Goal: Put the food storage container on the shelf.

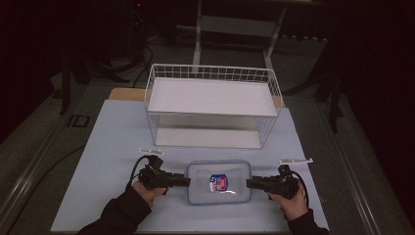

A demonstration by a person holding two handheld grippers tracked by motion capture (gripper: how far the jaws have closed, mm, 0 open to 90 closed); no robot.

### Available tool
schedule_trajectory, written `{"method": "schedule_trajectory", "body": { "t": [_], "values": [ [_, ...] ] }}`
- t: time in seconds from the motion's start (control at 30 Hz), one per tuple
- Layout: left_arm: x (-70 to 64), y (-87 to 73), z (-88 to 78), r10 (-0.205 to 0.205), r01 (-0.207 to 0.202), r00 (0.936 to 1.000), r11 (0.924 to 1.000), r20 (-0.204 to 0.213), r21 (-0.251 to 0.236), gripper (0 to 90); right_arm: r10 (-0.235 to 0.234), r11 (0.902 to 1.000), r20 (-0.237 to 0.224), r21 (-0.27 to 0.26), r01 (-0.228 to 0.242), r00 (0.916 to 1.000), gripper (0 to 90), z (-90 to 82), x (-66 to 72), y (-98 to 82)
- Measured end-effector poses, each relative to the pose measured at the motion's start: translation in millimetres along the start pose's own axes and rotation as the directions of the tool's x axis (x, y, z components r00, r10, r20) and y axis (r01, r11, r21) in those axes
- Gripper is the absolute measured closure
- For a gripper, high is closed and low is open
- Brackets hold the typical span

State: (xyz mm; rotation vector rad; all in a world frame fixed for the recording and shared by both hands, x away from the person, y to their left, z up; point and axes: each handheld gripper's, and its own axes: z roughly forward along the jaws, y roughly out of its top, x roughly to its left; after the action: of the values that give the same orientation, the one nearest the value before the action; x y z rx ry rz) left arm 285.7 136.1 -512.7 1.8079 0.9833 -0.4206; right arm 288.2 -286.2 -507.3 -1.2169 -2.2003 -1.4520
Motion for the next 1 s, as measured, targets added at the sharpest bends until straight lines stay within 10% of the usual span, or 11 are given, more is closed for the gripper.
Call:
{"method": "schedule_trajectory", "body": {
  "t": [1.0],
  "values": [
    [-9.9, 14.5, -7.2, 0.05, -0.051, 0.9982, 0.9984, -0.033, -0.025, 59.5, -0.017, 0.9998, 0.0, -0.008, 0.017, 0.9998, 52.7, 2.1, 4.8, 14.7]
  ]
}}
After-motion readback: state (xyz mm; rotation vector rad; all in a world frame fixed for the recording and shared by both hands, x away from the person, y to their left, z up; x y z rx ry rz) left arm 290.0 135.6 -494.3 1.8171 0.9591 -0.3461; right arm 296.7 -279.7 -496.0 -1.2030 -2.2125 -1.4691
